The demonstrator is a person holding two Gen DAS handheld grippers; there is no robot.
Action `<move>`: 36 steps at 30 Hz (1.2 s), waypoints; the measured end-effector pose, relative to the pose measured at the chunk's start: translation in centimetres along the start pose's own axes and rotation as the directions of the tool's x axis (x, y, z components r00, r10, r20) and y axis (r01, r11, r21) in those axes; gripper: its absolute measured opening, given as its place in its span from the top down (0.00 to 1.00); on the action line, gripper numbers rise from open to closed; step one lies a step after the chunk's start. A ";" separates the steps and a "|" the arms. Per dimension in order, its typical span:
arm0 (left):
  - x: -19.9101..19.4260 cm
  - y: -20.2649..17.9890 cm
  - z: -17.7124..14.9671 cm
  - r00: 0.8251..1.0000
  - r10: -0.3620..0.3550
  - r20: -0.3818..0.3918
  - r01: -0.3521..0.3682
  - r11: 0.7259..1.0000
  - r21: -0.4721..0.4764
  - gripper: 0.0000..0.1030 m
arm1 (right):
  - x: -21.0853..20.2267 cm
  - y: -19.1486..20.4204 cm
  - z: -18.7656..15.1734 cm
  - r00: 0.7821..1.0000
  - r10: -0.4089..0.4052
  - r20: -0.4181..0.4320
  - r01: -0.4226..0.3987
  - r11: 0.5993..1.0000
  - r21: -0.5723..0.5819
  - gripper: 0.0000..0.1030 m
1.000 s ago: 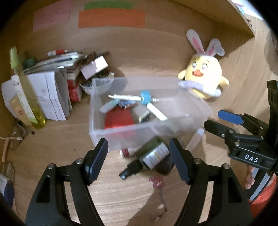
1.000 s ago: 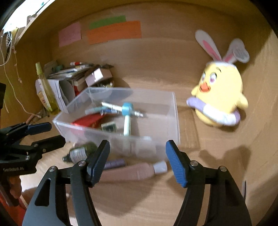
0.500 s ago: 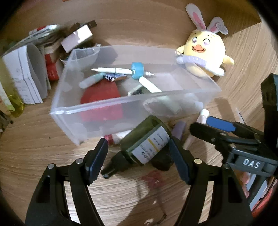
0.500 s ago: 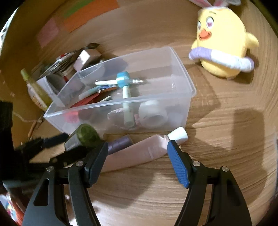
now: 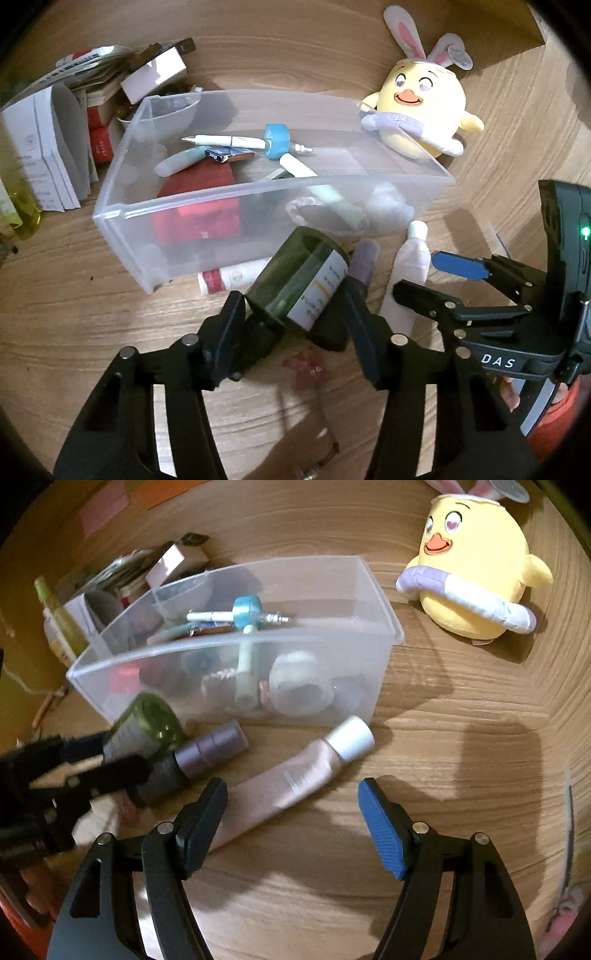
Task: Organize objects
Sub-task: 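Grasp the dark green bottle with the left tool while the right grasps the pink lotion tube, then carry bottle and lotion tube into the clear box and open both tools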
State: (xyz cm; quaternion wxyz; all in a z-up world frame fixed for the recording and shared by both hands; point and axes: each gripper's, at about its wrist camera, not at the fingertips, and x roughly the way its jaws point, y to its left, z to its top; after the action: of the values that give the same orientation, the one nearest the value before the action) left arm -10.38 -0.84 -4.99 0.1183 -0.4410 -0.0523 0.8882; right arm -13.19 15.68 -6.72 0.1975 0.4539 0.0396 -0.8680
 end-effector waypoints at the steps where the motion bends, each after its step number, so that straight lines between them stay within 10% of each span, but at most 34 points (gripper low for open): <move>1: -0.1 0.0 -0.1 1.000 -0.002 -0.001 0.002 1.000 0.000 0.50 | -0.2 0.0 -0.3 1.000 0.001 0.000 -0.001 1.000 -0.010 0.32; 22: -0.4 -0.4 0.5 0.999 -0.018 -0.041 0.019 0.999 0.027 0.53 | -0.4 -1.9 0.3 1.000 -0.020 0.004 0.020 0.997 0.076 0.32; 30: 1.6 -0.5 0.3 0.995 -0.058 -0.084 0.058 0.998 -0.009 0.53 | -0.8 1.0 -1.5 0.999 -0.043 0.019 0.046 0.989 -0.142 0.69; 36: 1.1 -0.4 -0.1 0.997 -0.044 -0.066 0.043 0.999 -0.011 0.59 | -1.6 0.3 -2.2 1.000 -0.007 0.010 0.008 0.991 -0.133 0.79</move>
State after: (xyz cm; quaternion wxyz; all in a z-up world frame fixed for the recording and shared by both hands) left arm -10.85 -0.18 -5.79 0.1371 -0.4697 -0.0621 0.8699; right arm -10.56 16.46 -6.70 0.2241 0.4356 0.0981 -0.8663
